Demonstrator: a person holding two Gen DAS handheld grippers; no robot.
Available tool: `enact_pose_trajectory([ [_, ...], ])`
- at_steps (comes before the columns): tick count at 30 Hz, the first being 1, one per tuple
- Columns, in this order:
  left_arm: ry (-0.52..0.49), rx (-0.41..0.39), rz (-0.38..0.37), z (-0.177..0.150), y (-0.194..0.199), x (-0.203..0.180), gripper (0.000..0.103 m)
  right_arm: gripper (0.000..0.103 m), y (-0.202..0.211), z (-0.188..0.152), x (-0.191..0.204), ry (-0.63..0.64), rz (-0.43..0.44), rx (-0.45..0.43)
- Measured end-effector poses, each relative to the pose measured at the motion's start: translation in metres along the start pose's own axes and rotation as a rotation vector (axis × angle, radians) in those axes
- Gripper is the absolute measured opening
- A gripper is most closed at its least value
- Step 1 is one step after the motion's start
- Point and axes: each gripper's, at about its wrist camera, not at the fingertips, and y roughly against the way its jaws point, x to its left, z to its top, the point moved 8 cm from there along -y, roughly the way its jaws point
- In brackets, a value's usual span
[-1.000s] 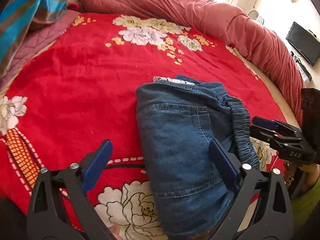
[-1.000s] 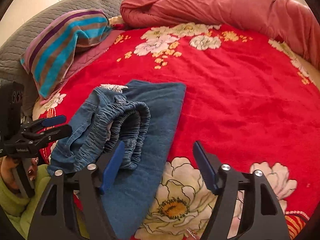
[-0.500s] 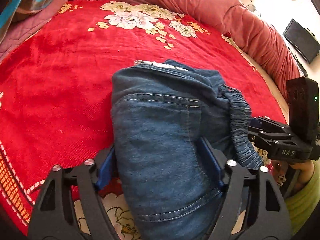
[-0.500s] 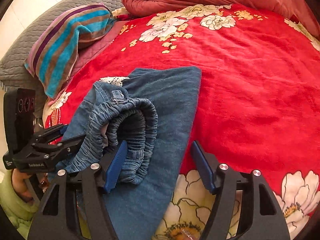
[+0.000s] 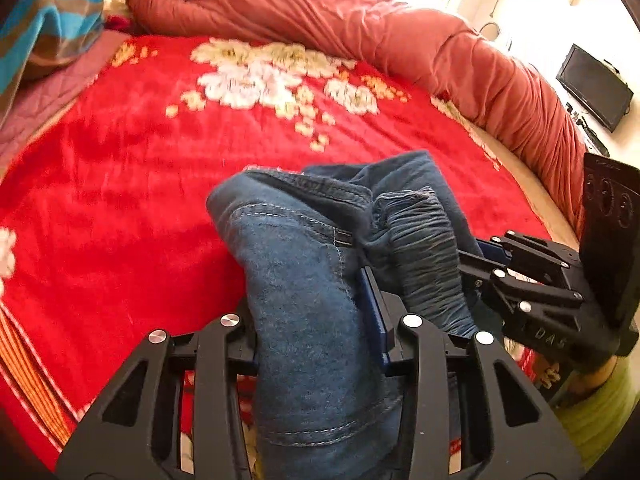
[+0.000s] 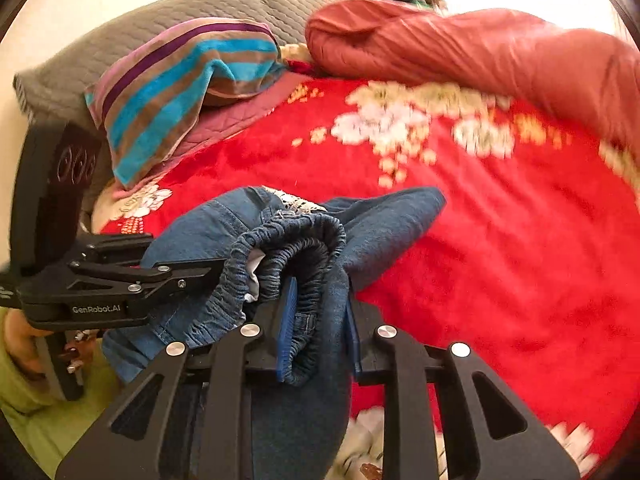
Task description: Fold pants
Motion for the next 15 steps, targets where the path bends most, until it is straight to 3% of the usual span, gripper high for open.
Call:
enact_pose_trajectory([
  [9,-0.008,-0.066,0.045,0.048,-0.006,0.011,0.03,0.021,-0.015,0.046,-0.021,0.019,-0.049,-0.055],
  [15,-0.01,-0.072,0.065,0.063,-0.02,0.021,0.03,0.021,-0.031,0.058,-0.035,0.021,-0.078,-0.052],
])
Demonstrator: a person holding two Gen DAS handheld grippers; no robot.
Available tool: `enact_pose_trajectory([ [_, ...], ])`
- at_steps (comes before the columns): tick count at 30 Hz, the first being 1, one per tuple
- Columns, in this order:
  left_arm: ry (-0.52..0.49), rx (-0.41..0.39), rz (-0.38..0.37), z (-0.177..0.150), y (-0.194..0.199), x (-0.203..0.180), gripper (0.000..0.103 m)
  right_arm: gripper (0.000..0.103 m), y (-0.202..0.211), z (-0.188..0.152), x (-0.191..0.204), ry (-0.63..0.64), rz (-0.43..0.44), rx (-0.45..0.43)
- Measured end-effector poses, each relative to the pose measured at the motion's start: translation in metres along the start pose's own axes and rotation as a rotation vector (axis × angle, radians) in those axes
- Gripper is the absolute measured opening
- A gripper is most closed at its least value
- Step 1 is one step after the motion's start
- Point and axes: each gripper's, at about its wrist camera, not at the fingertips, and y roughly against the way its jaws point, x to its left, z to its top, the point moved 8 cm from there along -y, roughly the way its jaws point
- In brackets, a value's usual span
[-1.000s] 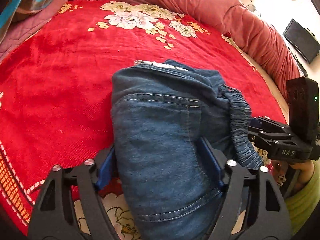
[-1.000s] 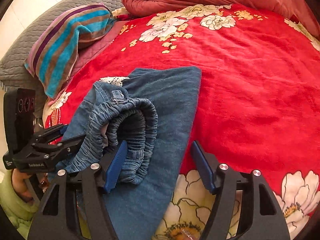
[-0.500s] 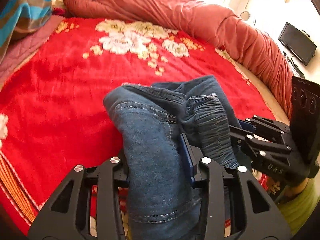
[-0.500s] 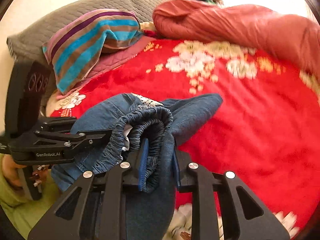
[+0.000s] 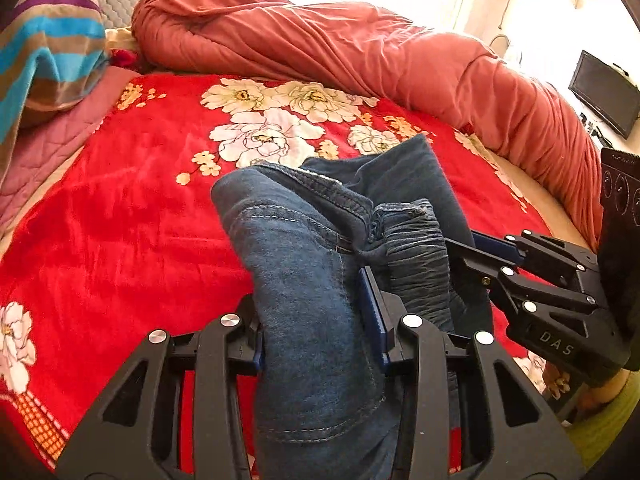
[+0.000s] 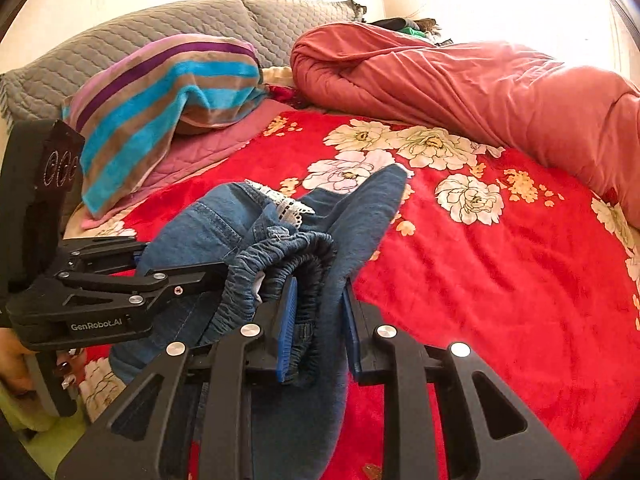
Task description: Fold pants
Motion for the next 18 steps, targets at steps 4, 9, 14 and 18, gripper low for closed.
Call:
enact_pose_trajectory([
  [4,0.013,0.012,0.003,0.0,-0.011,0.009,0.03,0.021,-0.015,-0.003,-0.006,0.001,-0.025,0.024],
  [9,0.019,0.035,0.019,-0.008,-0.022,0.019,0.03,0.021,-0.025,-0.012,-0.011,0.006,-0.073,0.046],
  [14,0.032,0.053,0.031,-0.015,-0.028,0.028,0.033,0.029,-0.032,-0.023,-0.023,-0.036,-0.091,0.084],
  [18,0.029,0.061,0.039,-0.019,-0.03,0.031,0.04,0.042,-0.035,-0.03,-0.03,-0.058,-0.12,0.111],
])
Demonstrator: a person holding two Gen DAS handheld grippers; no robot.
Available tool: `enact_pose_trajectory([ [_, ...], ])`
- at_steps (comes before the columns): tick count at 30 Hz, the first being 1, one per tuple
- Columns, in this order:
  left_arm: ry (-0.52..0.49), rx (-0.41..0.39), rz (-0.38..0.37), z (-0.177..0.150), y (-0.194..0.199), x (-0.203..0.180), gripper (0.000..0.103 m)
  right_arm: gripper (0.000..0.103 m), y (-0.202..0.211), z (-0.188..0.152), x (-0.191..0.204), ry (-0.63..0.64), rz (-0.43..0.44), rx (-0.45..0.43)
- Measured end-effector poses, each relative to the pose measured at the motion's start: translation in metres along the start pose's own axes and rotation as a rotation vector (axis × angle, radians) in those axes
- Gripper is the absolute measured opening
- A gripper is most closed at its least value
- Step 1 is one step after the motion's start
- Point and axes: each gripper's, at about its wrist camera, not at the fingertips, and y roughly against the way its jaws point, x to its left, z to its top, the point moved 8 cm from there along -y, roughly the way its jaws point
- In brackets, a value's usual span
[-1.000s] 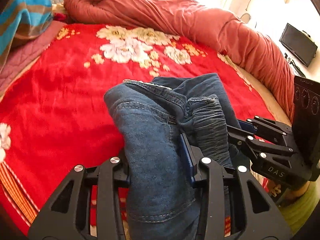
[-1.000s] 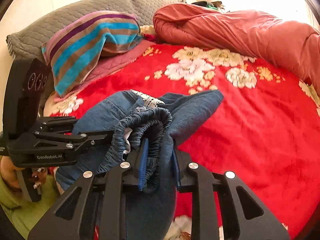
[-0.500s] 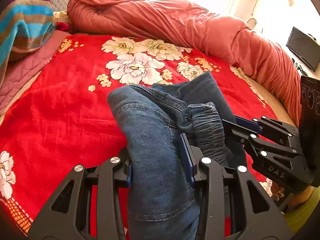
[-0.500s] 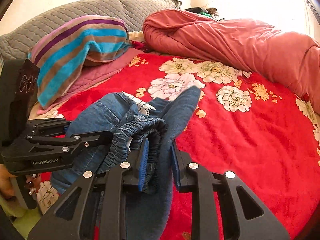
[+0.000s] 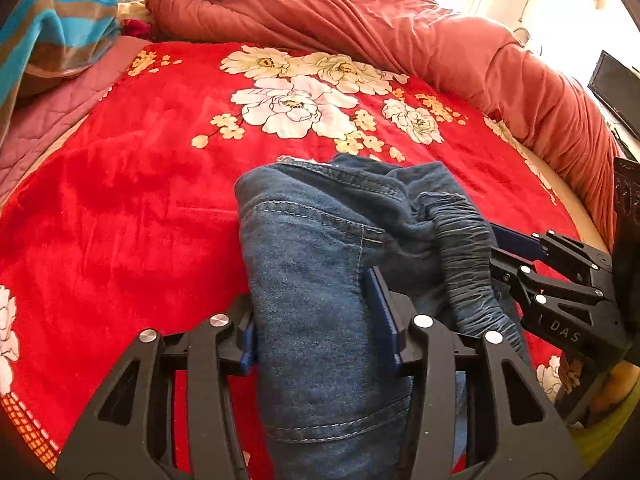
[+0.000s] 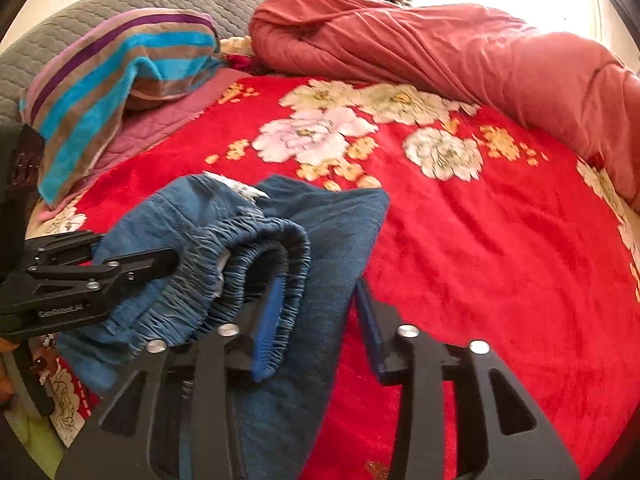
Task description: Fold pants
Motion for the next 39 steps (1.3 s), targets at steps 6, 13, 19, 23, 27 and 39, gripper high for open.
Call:
enact_pose_trajectory([
  [6,0.004,0.015,0.007,-0.004,-0.002,0.005,0.053,0.054,-0.013,-0.013,-0.016,-0.061,-0.048,0.059],
  [13,0.002,0.021,0.011,-0.006,-0.002,0.006,0.058,0.056,-0.015,-0.018,-0.018,-0.075,-0.059,0.069],
  [19,0.001,0.022,0.013,-0.006,-0.002,0.007,0.061,0.066,-0.01,-0.017,-0.023,-0.105,-0.065,0.056],
  [23,0.004,0.025,0.01,-0.007,-0.001,0.007,0.064,0.073,-0.004,-0.018,-0.026,-0.113,-0.079,0.042],
  [27,0.007,0.026,0.011,-0.009,0.001,0.008,0.07,0.073,0.003,-0.017,-0.028,-0.124,-0.082,0.027],
  [39,0.025,0.001,0.023,-0.006,0.014,0.011,0.089,0.095,0.021,-0.014,-0.031,-0.15,-0.105,-0.018],
])
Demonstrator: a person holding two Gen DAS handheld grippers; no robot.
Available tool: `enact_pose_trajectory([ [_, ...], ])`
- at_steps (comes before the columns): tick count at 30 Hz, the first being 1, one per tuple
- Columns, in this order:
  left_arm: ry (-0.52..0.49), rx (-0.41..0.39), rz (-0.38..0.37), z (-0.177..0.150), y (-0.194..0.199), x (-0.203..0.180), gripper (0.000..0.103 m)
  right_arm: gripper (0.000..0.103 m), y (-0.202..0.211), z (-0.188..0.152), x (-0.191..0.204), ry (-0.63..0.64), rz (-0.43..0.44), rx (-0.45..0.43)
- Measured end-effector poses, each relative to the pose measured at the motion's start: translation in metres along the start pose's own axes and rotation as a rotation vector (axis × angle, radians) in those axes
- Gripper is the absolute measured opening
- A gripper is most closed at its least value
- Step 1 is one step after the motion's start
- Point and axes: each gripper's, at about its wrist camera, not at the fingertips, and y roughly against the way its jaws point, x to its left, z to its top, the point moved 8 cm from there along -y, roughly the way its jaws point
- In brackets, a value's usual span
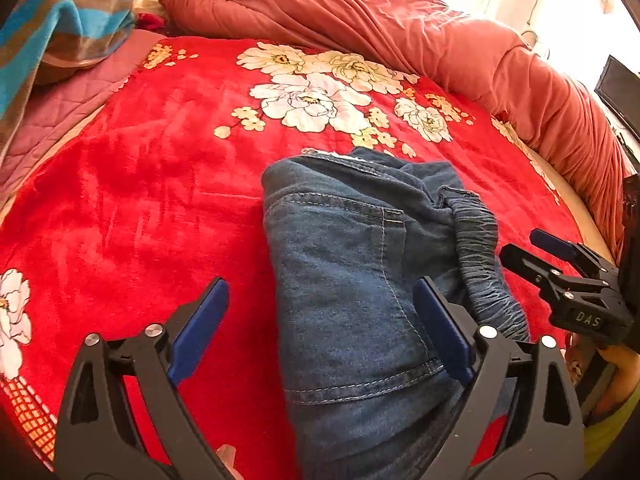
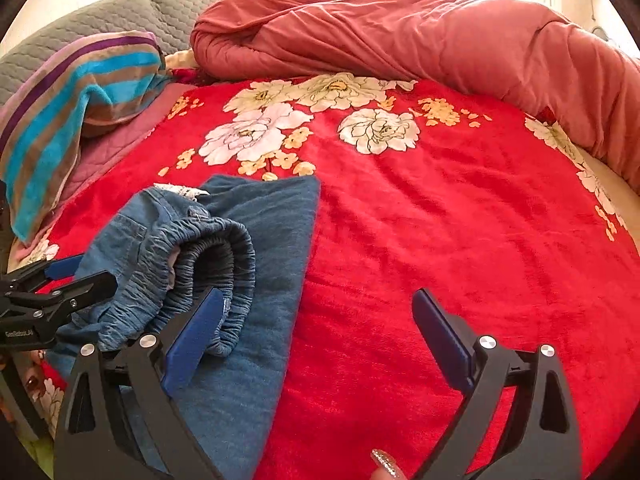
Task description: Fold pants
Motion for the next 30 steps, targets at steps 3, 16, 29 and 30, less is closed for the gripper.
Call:
enact_pose_trajectory([
  [3,-0.005,-0.018,0.006,0.002,0.006,-0.001,0.093,0.096,0.005,0.002,-0.001,0.004,-0.009,-0.013],
  [16,-0.027,-0.124,0.051,0.007,0.058,-0.007,0.093,0.097,0.061,0.007,0.004,0.02,-0.029,-0.133],
  [29,-0.046,-0.202,0.038,-0.023,0.116,-0.021,0.093,0.098,0.138,-0.012,0.019,0.05,-0.022,-0.251],
  [30,-0.045,-0.204,0.039,-0.028,0.12,-0.022,0.093,0.098,0.143,-0.016,0.02,0.051,-0.022,-0.254],
])
